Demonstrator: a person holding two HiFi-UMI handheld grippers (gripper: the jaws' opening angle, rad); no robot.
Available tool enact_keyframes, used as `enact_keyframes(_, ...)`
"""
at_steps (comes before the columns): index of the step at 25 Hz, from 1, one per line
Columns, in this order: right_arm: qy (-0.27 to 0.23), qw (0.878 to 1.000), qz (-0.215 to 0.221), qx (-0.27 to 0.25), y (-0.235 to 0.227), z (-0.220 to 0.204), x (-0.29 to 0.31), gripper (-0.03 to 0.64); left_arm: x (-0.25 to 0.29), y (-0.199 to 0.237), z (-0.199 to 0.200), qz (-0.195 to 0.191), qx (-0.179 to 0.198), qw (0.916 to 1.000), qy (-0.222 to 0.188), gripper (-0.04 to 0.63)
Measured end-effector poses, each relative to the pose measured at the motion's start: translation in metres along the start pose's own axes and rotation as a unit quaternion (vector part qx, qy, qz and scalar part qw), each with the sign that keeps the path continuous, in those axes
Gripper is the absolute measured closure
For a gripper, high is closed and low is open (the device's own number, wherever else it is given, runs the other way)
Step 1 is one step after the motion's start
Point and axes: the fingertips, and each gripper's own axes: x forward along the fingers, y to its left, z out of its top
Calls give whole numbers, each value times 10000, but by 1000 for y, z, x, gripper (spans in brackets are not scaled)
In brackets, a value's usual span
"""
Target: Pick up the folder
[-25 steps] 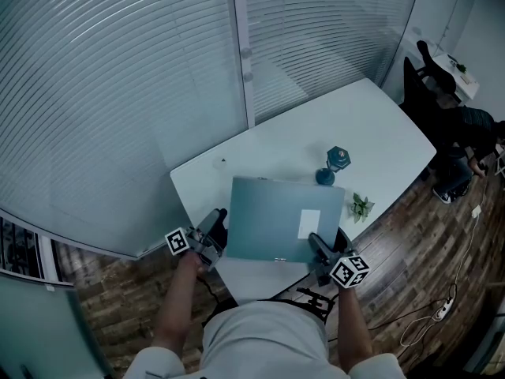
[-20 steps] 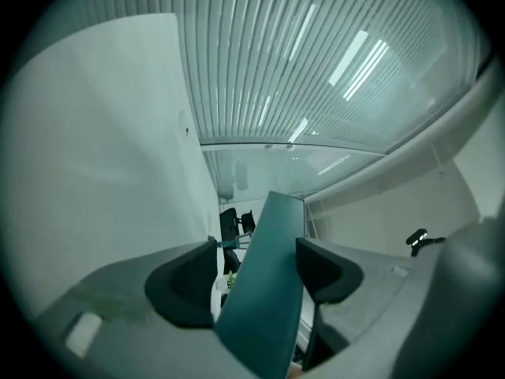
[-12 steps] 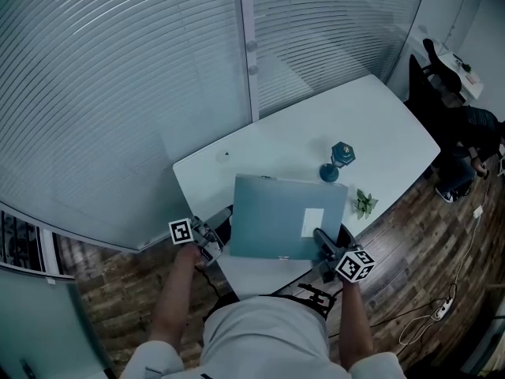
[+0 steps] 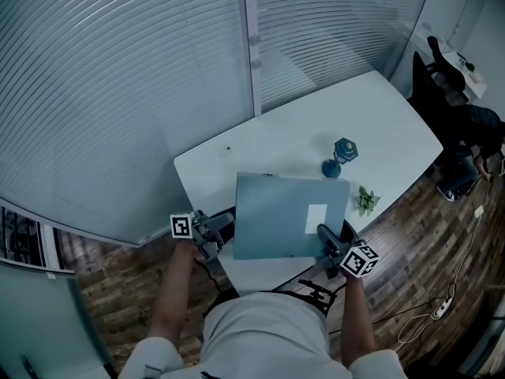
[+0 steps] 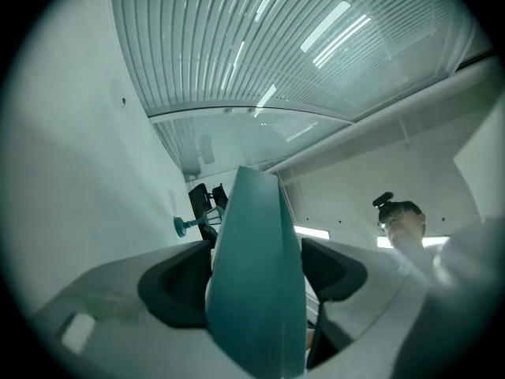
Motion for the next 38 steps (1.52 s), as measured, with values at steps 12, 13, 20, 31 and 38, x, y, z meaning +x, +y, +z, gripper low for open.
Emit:
enact_keyframes(12,233,9989,168,-378,18,-9,14,224,10,40,-56,1132,509,9791,1612,177)
enact_keyframes(13,231,9988,169,-404,18,-7,15,224,9,43,-55,1193,519,9784,1603,185)
enact_keyframes(20,131,9976,263,-626,25,16,17,244,14,35,-45,1070,702,9826,1344,261)
enact_keyframes(31,-64,9913,482,-1223,51,49,17,245,21,0,-39,978,1342,9809,1013,268)
enact_keyframes(38,-552,9823,326,-1757,85,92,15,342,11,-51,-19,1240,2710,9543,202,282)
